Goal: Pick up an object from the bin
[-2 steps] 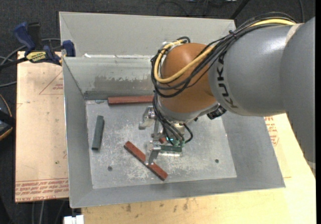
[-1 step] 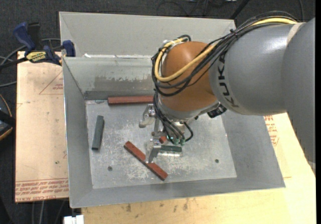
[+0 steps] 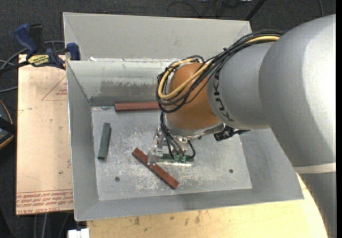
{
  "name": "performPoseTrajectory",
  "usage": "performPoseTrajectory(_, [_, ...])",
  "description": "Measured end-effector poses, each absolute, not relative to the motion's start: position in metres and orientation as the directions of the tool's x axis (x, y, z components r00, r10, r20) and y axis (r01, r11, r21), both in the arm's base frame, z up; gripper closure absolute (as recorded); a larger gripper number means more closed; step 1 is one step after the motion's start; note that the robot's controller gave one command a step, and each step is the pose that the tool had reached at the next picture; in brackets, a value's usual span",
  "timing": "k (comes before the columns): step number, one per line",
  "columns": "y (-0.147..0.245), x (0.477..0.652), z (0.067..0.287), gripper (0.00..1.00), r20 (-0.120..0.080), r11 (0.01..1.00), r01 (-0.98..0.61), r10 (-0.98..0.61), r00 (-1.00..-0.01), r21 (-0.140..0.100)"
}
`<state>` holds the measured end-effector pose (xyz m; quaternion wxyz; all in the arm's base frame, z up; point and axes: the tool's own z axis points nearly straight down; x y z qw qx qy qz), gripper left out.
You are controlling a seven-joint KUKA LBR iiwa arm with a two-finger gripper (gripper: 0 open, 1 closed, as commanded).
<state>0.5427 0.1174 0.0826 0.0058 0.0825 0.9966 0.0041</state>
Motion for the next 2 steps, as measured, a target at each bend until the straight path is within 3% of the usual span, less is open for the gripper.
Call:
performPoseTrajectory(1, [0.1168, 0.5438, 0.0795, 0.00, -0.022, 0.986, 0.167, 0.168, -0.986, 0.012])
performPoseTrajectory(2, [0.1168, 0.5439, 0.0796, 0.00, -0.022, 0.986, 0.167, 0.168, -0.986, 0.012])
